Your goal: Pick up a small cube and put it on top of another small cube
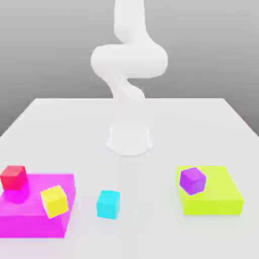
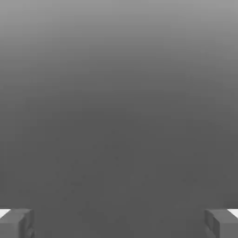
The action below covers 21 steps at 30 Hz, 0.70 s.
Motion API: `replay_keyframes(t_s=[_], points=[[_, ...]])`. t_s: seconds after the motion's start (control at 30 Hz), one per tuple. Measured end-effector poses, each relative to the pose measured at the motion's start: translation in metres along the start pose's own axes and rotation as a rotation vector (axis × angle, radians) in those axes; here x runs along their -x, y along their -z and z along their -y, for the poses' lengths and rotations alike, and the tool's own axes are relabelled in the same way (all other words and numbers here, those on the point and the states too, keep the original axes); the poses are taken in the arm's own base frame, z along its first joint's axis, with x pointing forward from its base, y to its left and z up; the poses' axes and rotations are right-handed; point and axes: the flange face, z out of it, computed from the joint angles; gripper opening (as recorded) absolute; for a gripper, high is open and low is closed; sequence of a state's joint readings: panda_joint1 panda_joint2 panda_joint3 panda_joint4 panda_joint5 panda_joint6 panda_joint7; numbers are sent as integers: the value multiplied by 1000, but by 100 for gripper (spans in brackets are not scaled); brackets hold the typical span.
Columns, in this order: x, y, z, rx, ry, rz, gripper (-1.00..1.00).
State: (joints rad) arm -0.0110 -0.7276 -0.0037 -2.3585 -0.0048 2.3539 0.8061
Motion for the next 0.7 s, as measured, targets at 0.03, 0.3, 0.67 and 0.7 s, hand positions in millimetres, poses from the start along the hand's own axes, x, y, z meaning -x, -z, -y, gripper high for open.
replay_keyframes(t_s=[0.03,0.3,0.67,0.7], points=[[3,-27,-7,30,-7,22,0],[54,-204,-97,261,-68,199,0],[194,-336,-273,554,-162,451,0],[199,-343,-279,558,-163,454,0]])
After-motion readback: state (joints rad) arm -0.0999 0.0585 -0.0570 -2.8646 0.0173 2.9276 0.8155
